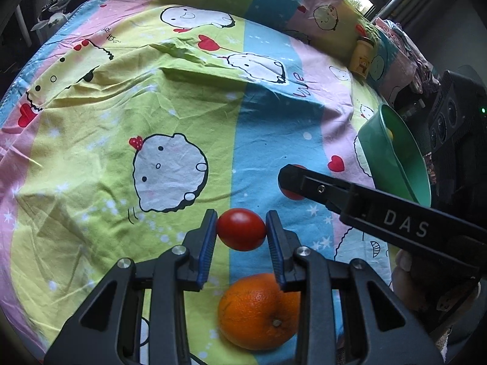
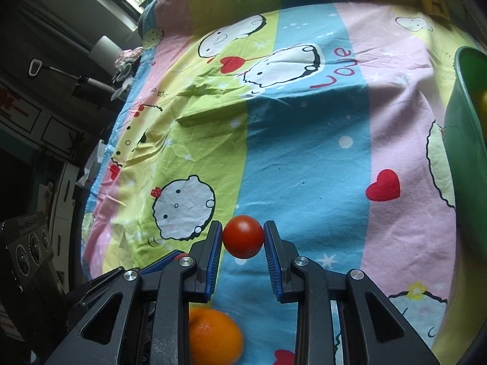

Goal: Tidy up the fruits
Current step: 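Carry both cherry tomatoes into the green basin and lower them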

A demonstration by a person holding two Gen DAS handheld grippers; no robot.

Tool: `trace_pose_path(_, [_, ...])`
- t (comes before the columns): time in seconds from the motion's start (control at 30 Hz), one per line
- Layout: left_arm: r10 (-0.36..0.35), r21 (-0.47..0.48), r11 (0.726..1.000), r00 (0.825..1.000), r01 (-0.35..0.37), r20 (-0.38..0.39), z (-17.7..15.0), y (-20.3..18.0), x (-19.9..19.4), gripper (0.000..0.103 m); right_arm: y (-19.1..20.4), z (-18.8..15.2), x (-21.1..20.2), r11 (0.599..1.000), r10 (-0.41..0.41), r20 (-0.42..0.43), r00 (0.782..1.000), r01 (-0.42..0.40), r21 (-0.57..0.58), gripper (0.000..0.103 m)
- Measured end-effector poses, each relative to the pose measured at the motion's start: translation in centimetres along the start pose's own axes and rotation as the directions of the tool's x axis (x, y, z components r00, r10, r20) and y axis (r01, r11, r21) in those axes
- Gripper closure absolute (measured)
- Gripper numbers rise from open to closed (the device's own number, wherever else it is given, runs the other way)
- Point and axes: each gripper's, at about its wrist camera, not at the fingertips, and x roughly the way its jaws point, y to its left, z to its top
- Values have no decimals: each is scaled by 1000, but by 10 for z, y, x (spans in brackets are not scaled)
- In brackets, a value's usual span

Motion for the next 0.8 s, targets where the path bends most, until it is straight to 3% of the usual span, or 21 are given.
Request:
trace_pose_path(0.4, [-16,117,993,994,3,112,19,-53,-17,71,-31,7,-52,996,8,157,988,-22,90,72])
trace_pose_path(0.53, [-15,168,986,991,-7,132,24,-75,-19,71,-47,6,-76,990,-24,230,973,-8,140,72])
trace_pose_path(0.8, [-93,265,963,986,54,137,33,-123,-16,71,-81,-1,-114,968,-95,332,939,10,249,72])
